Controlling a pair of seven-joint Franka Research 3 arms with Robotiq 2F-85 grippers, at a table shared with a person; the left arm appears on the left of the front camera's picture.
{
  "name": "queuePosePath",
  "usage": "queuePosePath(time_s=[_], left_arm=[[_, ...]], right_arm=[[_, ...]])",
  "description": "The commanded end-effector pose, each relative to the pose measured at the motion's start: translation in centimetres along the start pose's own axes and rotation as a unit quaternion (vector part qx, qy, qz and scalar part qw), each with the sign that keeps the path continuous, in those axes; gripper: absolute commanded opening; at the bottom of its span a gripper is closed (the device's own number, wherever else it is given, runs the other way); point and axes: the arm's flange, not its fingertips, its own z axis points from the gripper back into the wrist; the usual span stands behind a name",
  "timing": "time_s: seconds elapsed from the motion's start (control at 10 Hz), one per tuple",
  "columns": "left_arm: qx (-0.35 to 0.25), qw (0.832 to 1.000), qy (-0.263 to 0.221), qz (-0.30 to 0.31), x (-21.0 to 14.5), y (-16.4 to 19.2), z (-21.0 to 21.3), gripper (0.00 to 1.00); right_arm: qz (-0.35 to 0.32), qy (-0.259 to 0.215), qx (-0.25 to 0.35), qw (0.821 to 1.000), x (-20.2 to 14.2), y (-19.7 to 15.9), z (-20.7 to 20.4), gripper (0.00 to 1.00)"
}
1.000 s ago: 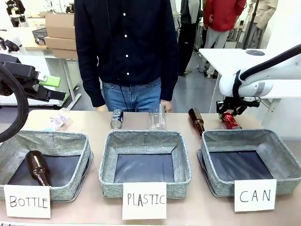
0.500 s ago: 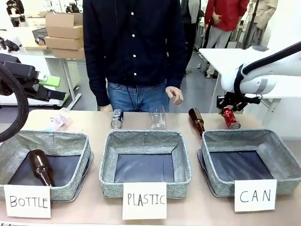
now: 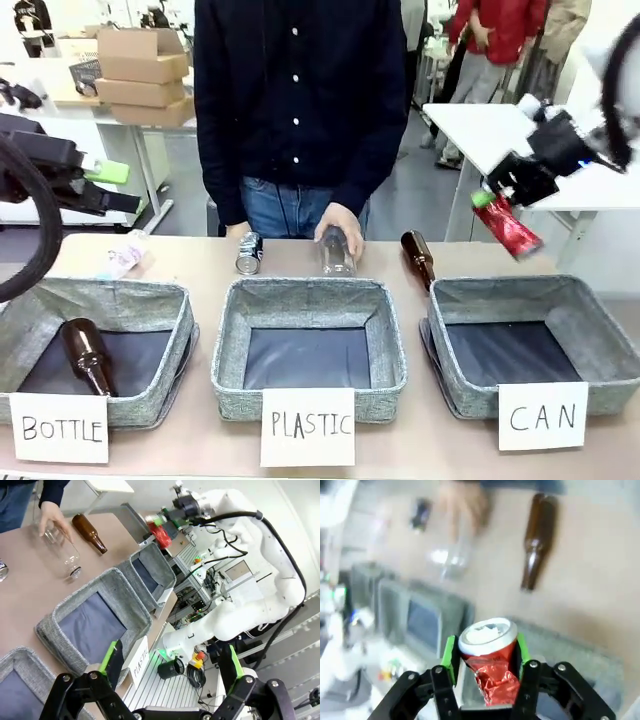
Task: Sort the can waste into the basket.
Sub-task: Pick up the can waste from the table and place it in the right Fabric basket.
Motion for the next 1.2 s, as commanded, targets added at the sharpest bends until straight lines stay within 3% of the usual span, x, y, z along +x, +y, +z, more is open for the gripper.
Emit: queuePosePath(time_s=[0.0, 0.6, 0.7, 1.1], left_arm=[[-0.009, 1.000, -0.007, -0.011, 0.1, 0.1, -0.2, 1.00], [-0.009, 1.000, -0.007, -0.011, 0.1, 0.1, -0.2, 1.00], [-0.009, 1.000, -0.007, -0.011, 0.1, 0.1, -0.2, 1.00], [-0.009, 1.000, -0.007, -0.011, 0.1, 0.1, -0.2, 1.00]], right_arm=[[0.113, 0.112, 0.042, 0.986, -3.6, -2.6, 0.1, 0.00], [0.138, 0.115, 0.035, 0.983, -5.7, -2.5, -1.2, 0.00], [0.140, 0.115, 0.035, 0.983, -5.7, -2.6, -1.3, 0.99], [0.138, 0.122, 0.042, 0.982, -5.6, -3.2, -1.6, 1.00]])
